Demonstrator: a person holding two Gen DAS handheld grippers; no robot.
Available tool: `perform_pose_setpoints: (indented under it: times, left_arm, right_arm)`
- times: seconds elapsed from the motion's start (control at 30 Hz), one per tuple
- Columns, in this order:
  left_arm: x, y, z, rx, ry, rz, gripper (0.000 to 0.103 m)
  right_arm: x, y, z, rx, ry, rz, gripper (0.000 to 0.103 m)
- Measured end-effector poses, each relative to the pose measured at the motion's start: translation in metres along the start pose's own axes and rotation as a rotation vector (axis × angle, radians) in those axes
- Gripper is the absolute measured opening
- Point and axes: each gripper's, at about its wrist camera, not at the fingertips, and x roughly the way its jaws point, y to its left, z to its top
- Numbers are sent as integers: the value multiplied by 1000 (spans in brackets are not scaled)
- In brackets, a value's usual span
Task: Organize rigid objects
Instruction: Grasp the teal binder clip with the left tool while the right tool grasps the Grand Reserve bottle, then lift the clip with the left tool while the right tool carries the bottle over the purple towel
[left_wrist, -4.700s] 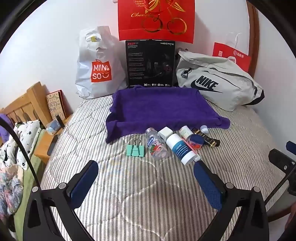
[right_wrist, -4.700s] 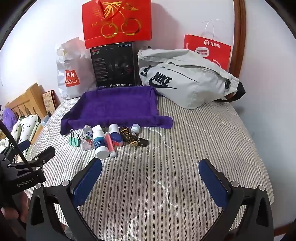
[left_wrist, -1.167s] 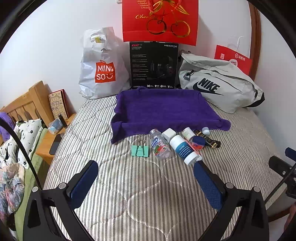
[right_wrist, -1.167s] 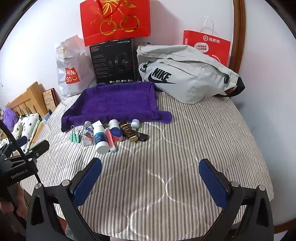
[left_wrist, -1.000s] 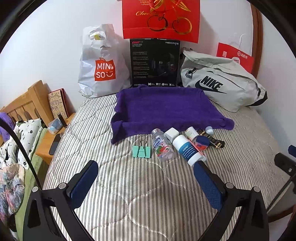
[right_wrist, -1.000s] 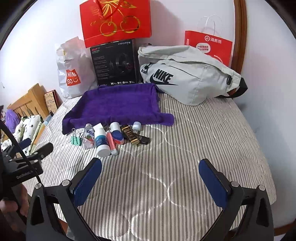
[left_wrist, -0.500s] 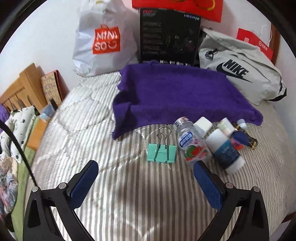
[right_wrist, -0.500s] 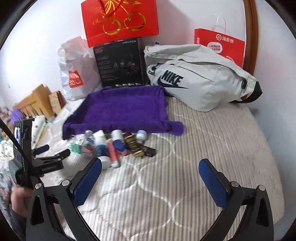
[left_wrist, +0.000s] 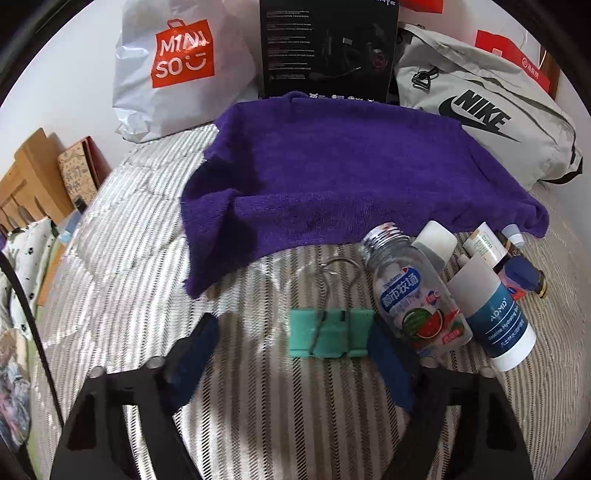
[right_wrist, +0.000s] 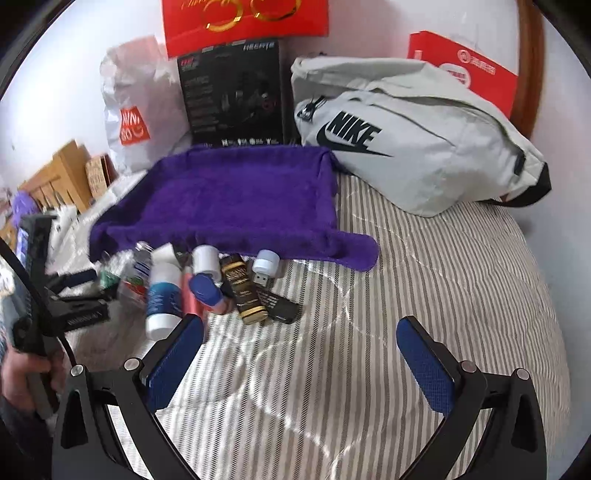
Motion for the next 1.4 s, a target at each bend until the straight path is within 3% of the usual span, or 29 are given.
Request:
perform_pose_setpoints:
  times: [0.07,0.13,0.17,0.27,0.4,0.47,0.7,0.9,1.07,1.4]
  left_arm:
    - [-1,0,1,-7,-11,-13,64]
    - [-2,0,1,-7,-24,-25,42]
    - [-3,-1,1,-8,-26,-32,40]
    - [-3,-3,1,13,-27,-27,40]
    - [-4,-2,-1,16,-30,-35,40]
    - [-4,-2,-1,18,-28,-34,40]
    - [-3,-2,0,22,-24,-35,40]
    - [-3,-2,0,24,-25,-36,40]
    - [-3,-2,0,23,-26,-36,40]
    - [-4,-2,-1,23,-24,-33,40]
  right_arm:
    - [12,2,1,-19,14,13,100]
    - [23,4,2,-27,25,37,96]
    - [29,4,3,-31,32,56,92]
    - [47,10,7,-56,57,95,76]
    - [67,20,9,-107,86,110,67]
    - [75,23,11,-138,97,108,55]
    - [88,43,16,-220,111,132,41]
    - [81,47,14,-245,102,133,22]
    - [75,35,10,-186,114,184,22]
    - [57,23,-25,-160,172,172,22]
